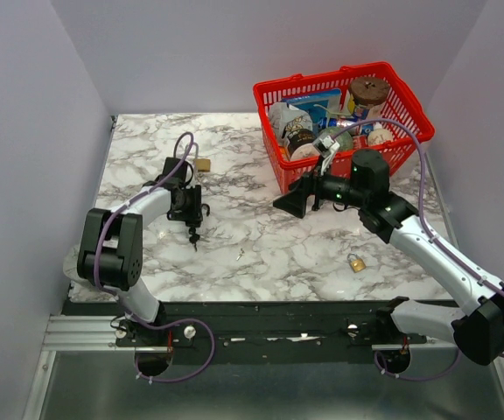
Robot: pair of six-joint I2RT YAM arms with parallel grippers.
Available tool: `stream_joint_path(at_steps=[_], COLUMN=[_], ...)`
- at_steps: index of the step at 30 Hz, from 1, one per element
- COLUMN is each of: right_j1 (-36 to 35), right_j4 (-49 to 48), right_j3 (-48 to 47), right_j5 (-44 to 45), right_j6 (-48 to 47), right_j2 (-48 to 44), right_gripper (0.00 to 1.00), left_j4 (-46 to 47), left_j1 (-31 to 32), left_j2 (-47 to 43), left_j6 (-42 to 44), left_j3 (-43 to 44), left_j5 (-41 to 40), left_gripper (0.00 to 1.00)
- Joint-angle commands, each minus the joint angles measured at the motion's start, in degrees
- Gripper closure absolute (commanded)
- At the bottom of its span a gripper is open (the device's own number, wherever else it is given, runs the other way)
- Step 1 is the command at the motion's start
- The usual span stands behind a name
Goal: Unlock with the key
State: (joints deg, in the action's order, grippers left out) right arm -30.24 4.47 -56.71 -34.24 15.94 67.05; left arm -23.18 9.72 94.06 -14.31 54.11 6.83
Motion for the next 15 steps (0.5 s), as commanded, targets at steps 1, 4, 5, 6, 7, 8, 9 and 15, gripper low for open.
stream_joint_path(at_steps=[1,4,5,6,7,8,9,15], right_j1=[0.5,0.5,0.5,0.5,0.5,0.4,0.4,0.5], right_j4=[-2.6,-3.3,-3.5,-3.7,-3.8,-3.8,-3.8,-4.0], right_j3=[1.8,2.4,2.5,2.6,2.7,2.7,2.8,3.2], right_j5=[-0.4,-0.4,-0.4,-0.2,0.0,0.2,0.3,0.5], right_j6=[-1.0,-1.1,-1.2,-1.3,-1.4,-1.5,-1.6,-1.7], right_j2=[-0.9,-0.9,-0.8,-0.9,-0.9,-0.7,-0.8,0.3], right_gripper=[0.02,0.02,0.02,0.02,0.02,0.02,0.02,0.02], left_j4=[1.6,1.6,1.8,2.3,2.3,2.4,3.0,2.9], left_j1=[-0.8,-1.1,-1.1,-1.1,-1.2,-1.4,-1.6,-1.9], left_j2=[4.1,7.4,8.4,8.9,9.3,10.0,10.3,13.9], left_j6=[0.9,0.3,0.2,-0.1,-0.3,-0.5,-0.9,-0.9], left_j3=[4.6,7.6,8.2,9.3,9.8,10.1,10.8,13.7], left_j5=[-2.7,-4.1,-5.4,-6.0,-6.4,-7.9,-8.2,-6.9], left_gripper=[1.00,1.00,1.00,1.00,1.00,1.00,1.00,1.00])
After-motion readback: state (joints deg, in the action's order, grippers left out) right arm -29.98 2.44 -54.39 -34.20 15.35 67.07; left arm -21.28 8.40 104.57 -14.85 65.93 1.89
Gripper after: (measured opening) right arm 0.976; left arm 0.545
